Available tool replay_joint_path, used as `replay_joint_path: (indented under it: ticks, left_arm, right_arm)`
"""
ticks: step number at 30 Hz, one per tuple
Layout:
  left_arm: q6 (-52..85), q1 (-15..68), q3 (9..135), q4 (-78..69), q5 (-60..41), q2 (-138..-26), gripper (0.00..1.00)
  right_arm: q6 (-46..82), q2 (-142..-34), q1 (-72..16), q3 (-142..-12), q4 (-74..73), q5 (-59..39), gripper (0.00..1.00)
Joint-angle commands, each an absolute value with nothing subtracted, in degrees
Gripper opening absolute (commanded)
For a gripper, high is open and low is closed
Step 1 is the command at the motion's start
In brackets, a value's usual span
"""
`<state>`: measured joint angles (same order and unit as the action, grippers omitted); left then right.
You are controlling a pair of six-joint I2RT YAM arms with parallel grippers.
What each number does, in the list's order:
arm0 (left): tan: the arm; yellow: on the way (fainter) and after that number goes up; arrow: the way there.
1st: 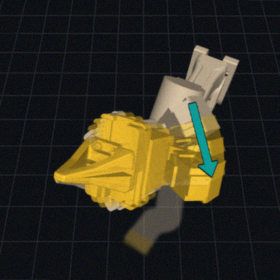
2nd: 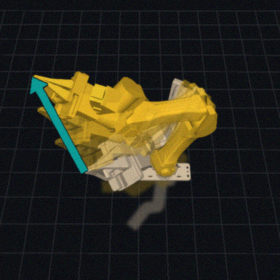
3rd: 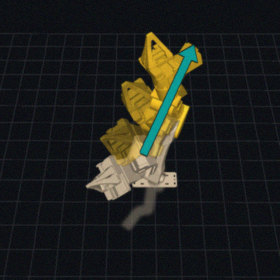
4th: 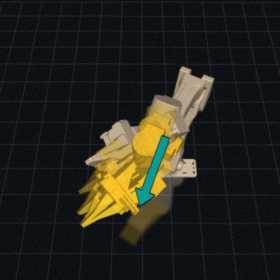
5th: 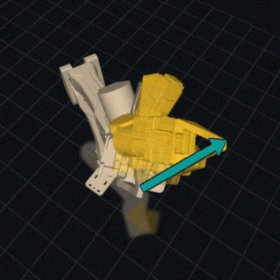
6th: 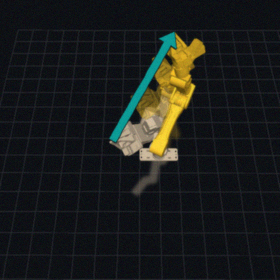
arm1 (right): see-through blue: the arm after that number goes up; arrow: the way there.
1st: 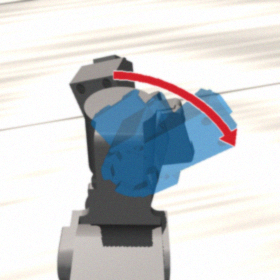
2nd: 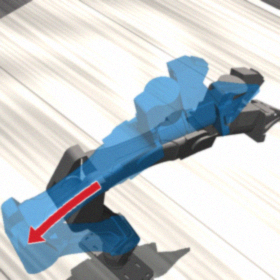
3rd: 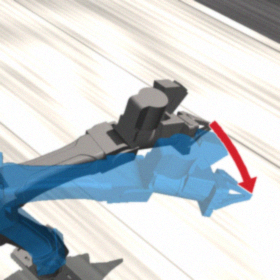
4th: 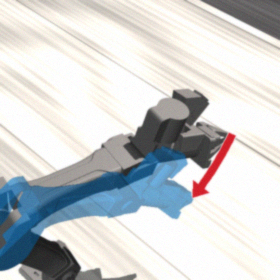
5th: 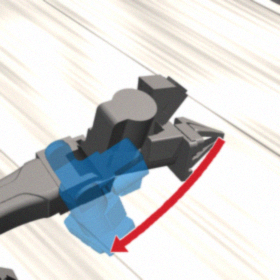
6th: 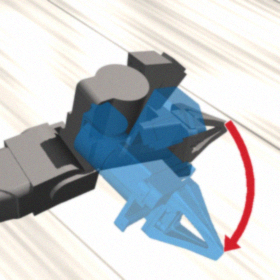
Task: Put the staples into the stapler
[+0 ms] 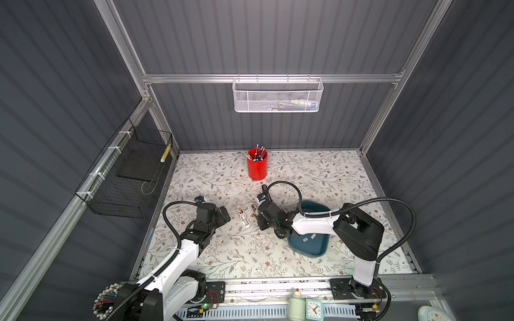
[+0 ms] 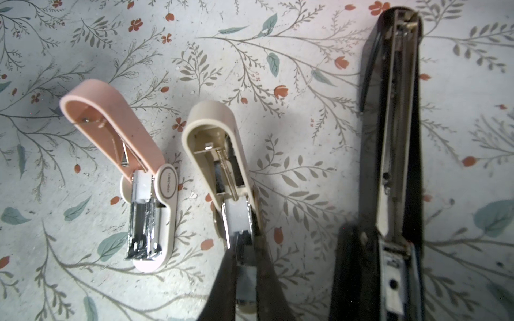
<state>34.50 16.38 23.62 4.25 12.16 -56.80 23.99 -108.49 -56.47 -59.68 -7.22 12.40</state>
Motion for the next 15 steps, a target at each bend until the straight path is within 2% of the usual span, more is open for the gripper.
replay_joint_path:
  ticks: [1,15]
  left_arm:
    - [34.28,15.89,24.69,4.61,12.82,-56.34,1.00]
    - [34.28,15.85,24.78,4.66,12.92,-56.50,1.00]
  right_arm:
    - [23.84,-110.80,-57.00,-60.88,-1.09,12.50,0.11]
    - [23.24,-111.39,-57.41,-61.85,-0.44,10.65,0.12]
